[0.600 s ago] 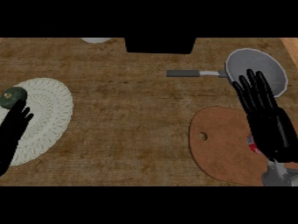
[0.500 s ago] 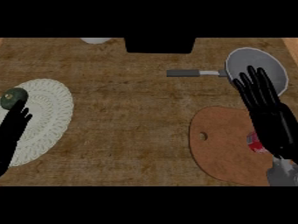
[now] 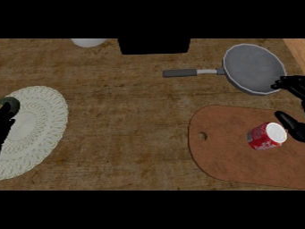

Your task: Pick the can from the cutting board and place it in the pan

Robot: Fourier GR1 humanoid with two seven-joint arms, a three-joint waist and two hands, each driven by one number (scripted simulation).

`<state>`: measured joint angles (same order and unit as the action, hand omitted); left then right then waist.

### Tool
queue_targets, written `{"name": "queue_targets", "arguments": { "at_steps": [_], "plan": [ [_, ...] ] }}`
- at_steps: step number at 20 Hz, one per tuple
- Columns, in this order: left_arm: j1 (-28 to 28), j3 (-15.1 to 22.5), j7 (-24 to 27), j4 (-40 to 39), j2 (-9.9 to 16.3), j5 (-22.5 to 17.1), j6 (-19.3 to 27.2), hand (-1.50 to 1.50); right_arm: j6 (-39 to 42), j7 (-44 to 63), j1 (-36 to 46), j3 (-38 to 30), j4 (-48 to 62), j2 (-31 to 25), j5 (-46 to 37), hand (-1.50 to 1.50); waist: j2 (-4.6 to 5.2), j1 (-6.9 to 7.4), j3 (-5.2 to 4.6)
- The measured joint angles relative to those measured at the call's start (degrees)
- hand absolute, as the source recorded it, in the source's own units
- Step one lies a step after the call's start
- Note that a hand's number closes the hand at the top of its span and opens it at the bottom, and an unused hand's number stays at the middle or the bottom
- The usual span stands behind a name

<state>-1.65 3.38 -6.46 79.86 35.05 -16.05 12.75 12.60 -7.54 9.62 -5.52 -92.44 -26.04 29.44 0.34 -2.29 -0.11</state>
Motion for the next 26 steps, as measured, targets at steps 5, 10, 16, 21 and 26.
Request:
{"name": "queue_targets", "arguments": {
  "at_steps": [5, 10, 16, 21, 26],
  "plan": [
    [4.59, 1.82, -3.58, -2.93, -1.69, 3.51, 1.61, 0.0, 10.68, -8.42, -3.91, -7.15, 8.77, -3.3, 3.29, -1.5, -0.1, 1.08, 0.16],
    [5.98, 2.31, -5.02, -3.77, -2.8, 5.45, 1.98, 0.0, 17.97, -11.18, -5.52, -10.73, 9.03, -10.42, 0.95, -1.5, -0.29, 1.59, 0.14],
    [7.47, 2.24, -5.53, -5.31, -3.39, 6.12, 1.57, 0.0, 19.4, -7.04, -4.26, -10.95, 4.72, -20.81, -7.32, -1.5, -0.36, 1.85, 0.04],
    [8.15, 2.28, -5.87, -5.25, -3.71, 6.35, 1.23, 0.0, 21.25, -1.1, -1.95, -7.58, -0.66, -29.26, -15.45, -1.5, -0.35, 2.51, -0.03],
    [8.82, 1.82, -5.85, -5.77, -3.84, 6.8, 0.79, 0.0, 22.26, 4.55, -0.28, -1.77, -5.98, -32.48, -23.29, -1.5, -0.28, 2.79, 0.0]
  ]
}}
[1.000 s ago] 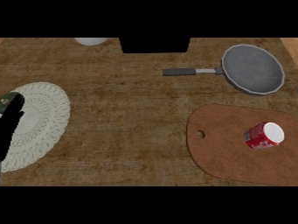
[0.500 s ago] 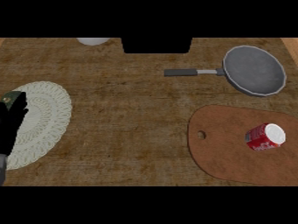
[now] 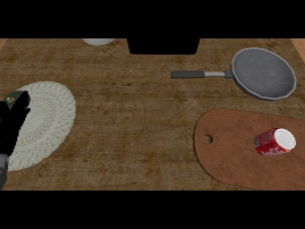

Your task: Pick the can from the cutting board and place it in the pan

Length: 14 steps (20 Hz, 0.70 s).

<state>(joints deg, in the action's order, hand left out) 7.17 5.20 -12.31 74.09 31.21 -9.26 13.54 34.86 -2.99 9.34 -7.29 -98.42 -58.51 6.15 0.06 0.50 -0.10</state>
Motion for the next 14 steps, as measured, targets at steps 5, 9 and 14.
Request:
{"name": "queue_targets", "arguments": {
  "at_steps": [5, 9, 14],
  "plan": [
    [0.16, 0.27, -0.61, 0.42, -1.41, 1.15, 0.43, 0.0, 1.15, 4.9, 1.47, 5.7, -3.79, -0.23, -7.29, -1.5, -0.01, 0.02, 0.05],
    [-0.33, -0.95, 0.51, -0.63, -1.64, 1.54, -0.77, 0.0, 2.11, 7.85, 1.53, 9.89, -5.52, 2.29, -12.57, -1.5, -0.02, -0.11, 0.07],
    [-0.36, -2.54, -0.21, -0.22, -2.39, 2.98, -1.4, 0.0, 2.93, 9.0, -0.64, 11.14, -7.37, 6.17, -18.76, -1.5, -0.08, -0.38, 0.09]
  ]
}}
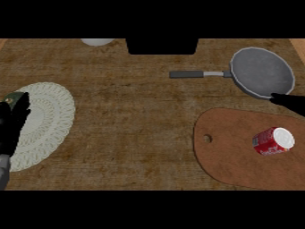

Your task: Pick the can from the cutting board and place it in the pan

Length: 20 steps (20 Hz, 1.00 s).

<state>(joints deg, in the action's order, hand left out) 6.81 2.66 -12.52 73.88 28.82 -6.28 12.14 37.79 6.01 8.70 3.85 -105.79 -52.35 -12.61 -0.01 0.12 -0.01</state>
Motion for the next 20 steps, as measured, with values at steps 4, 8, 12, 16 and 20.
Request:
{"name": "queue_targets", "arguments": {
  "at_steps": [4, 8, 12, 16, 20],
  "plan": [
    [-0.98, -1.41, 0.15, 0.42, -0.38, 0.7, -1.12, 0.0, -0.29, -0.26, -1.16, 0.81, -0.19, 2.7, -6.02, -1.5, 0.0, -0.01, 0.02],
    [-0.27, -3.03, -0.2, -0.09, -0.71, 1.47, -2.32, 0.0, -0.91, -3.55, -3.25, 0.36, 1.1, 4.19, -11.73, -1.5, 0.0, -0.12, 0.01],
    [0.2, -3.01, -0.57, 0.06, -2.6, 3.43, -2.2, 0.0, 0.81, -5.39, -1.65, 0.35, 3.6, 5.67, -15.33, -1.5, 0.02, -0.02, 0.01],
    [0.02, -4.43, -1.61, 1.27, -2.59, 4.18, -3.66, 0.0, 0.54, -6.96, 0.01, 1.67, 6.65, 9.25, -19.61, -1.5, 0.02, 0.07, 0.02],
    [0.15, -5.47, -0.89, 0.26, -3.89, 5.62, -4.2, 0.0, 0.11, -8.26, -1.79, 1.4, 5.88, 11.67, -22.99, -1.5, 0.01, -0.11, 0.02]
  ]
}}
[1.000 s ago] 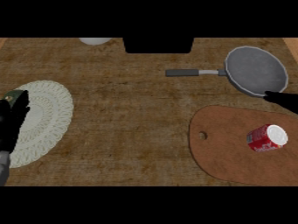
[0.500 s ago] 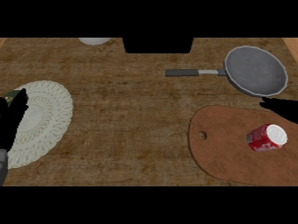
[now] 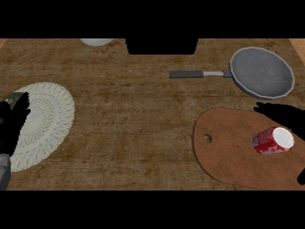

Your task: Pick the can from the cutting board and place it in the pan

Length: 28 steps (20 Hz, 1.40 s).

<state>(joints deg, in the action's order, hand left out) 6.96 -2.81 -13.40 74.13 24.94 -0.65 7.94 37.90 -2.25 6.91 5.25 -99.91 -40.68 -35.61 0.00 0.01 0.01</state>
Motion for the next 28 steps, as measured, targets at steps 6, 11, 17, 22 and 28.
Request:
{"name": "queue_targets", "arguments": {
  "at_steps": [6, 11, 17, 22, 28],
  "plan": [
    [-0.45, -1.11, -1.01, 1.63, -1.81, 1.93, -0.53, 0.0, 0.82, -2.23, 1.52, -0.79, 3.26, 3.22, -4.14, -1.5, -0.01, 0.1, -0.01],
    [-0.17, -2.57, -0.36, 0.8, -2.53, 3.15, -1.83, 0.0, 0.59, -3.38, 1.14, -0.75, 5.24, 5.53, -8.14, -1.5, 0.0, 0.06, -0.02],
    [0.01, -3.67, -0.91, 1.47, -3.44, 4.34, -2.78, 0.0, 0.46, -4.75, 2.02, -1.28, 8.05, 6.8, -12.23, 1.5, -0.01, 0.1, -0.02],
    [-1.35, -4.28, -0.41, 2.68, -4.05, 5.15, -2.85, 0.0, -6.18, -9.99, 1.13, 0.26, 10.05, 6.68, -17.18, 1.5, 0.0, 0.16, 0.02],
    [0.5, -5.5, 1.52, -0.97, -4.86, 6.16, -3.59, 0.0, -10.22, -12.71, 1.72, -0.48, 11.37, 8.43, -21.06, 1.5, -0.03, 0.02, -0.06]
  ]
}}
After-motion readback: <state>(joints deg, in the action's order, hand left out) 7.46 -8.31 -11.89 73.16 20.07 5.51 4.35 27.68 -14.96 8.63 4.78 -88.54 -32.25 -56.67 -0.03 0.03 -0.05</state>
